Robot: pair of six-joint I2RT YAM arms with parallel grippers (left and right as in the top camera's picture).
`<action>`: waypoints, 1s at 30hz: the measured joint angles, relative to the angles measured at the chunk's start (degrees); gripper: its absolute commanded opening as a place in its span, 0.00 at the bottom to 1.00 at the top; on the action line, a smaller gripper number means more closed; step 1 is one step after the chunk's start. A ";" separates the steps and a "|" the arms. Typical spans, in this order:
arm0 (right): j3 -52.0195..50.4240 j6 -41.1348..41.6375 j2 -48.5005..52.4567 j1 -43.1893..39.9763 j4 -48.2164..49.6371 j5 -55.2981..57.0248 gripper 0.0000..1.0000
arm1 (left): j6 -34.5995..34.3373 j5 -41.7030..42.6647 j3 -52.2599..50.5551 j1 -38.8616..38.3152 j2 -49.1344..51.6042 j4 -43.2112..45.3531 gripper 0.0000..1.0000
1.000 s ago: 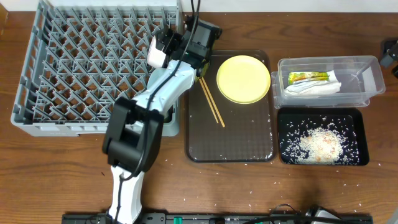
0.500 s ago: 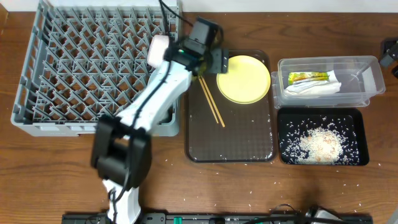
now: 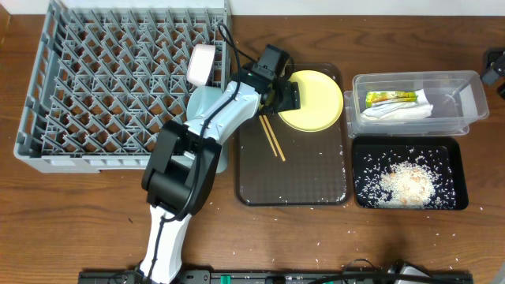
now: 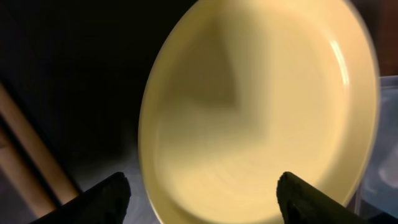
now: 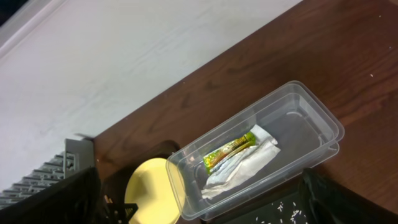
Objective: Sort waste into correct bins and load items into the dishwasher
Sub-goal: 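Grasp the yellow plate's rim with the left gripper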
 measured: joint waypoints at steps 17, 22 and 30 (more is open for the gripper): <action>0.00 0.00 0.00 0.00 0.00 0.00 0.99 | -5.70 0.83 1.53 -0.52 4.92 3.26 0.19; 0.00 0.00 0.00 0.00 0.00 0.00 0.99 | -7.08 1.22 1.81 -0.44 5.68 3.58 0.07; 0.00 0.00 0.00 0.00 0.00 0.00 0.99 | -8.26 1.86 1.81 0.00 5.70 3.61 0.07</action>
